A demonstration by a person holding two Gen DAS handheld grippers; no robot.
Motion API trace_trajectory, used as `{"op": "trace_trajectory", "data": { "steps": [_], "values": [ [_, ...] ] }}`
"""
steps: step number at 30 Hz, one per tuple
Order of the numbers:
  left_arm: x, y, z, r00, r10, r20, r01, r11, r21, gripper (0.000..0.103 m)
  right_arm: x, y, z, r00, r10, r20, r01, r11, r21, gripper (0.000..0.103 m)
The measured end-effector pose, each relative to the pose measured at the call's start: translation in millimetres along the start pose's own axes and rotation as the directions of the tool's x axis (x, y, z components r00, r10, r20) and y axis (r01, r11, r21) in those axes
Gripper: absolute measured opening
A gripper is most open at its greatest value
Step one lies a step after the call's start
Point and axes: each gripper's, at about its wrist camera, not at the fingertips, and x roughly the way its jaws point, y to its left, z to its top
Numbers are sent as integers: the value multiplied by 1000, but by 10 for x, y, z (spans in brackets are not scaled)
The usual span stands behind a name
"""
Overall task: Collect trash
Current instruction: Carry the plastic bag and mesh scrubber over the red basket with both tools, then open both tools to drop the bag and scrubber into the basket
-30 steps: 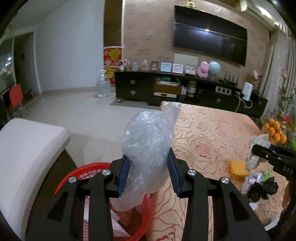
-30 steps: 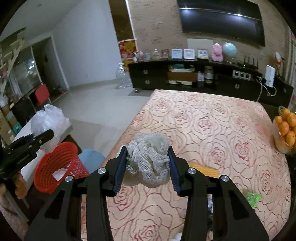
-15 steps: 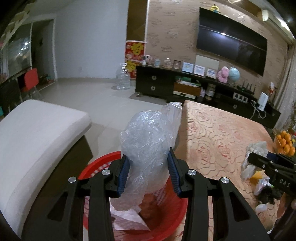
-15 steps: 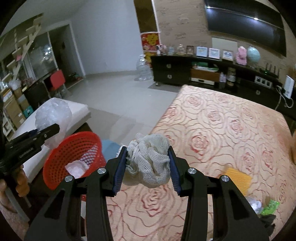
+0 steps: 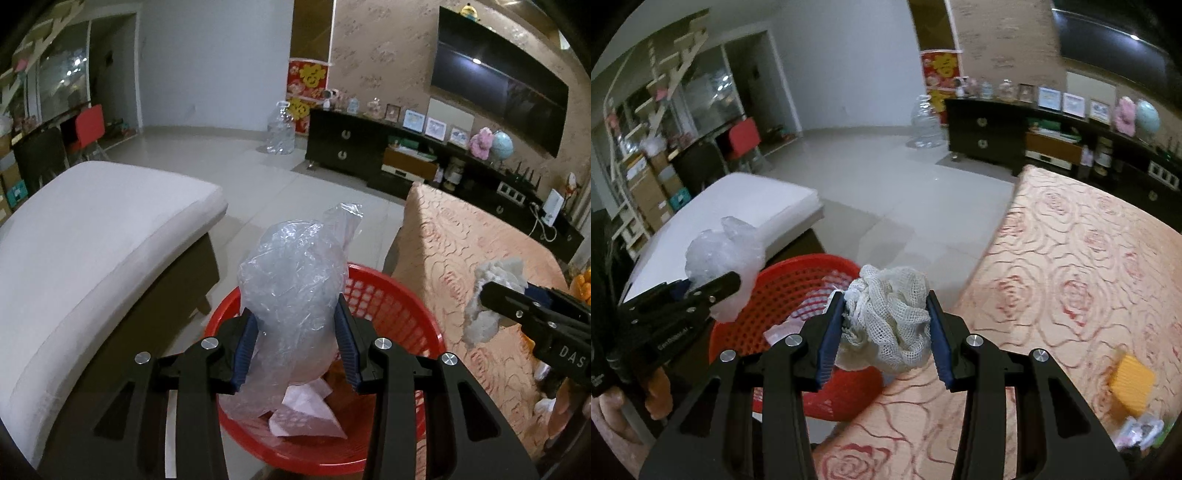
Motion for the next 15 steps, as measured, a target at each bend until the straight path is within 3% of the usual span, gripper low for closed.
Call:
{"op": "trace_trajectory", "data": {
  "steps": [7, 12, 15],
  "values": [
    [134, 140, -65, 998, 32, -57, -33, 999, -10, 39, 177, 232, 4, 999, 33, -25, -34, 998, -51, 45],
    [143, 170, -68, 997, 29, -65, -30, 1000, -8, 43, 265, 317, -9, 998, 49, -46, -53, 996, -69, 58],
    [150, 156, -68, 997, 22, -69, -22, 1000, -5, 52, 278, 326, -11, 998, 55, -43, -58, 996, -68, 70]
  ]
}}
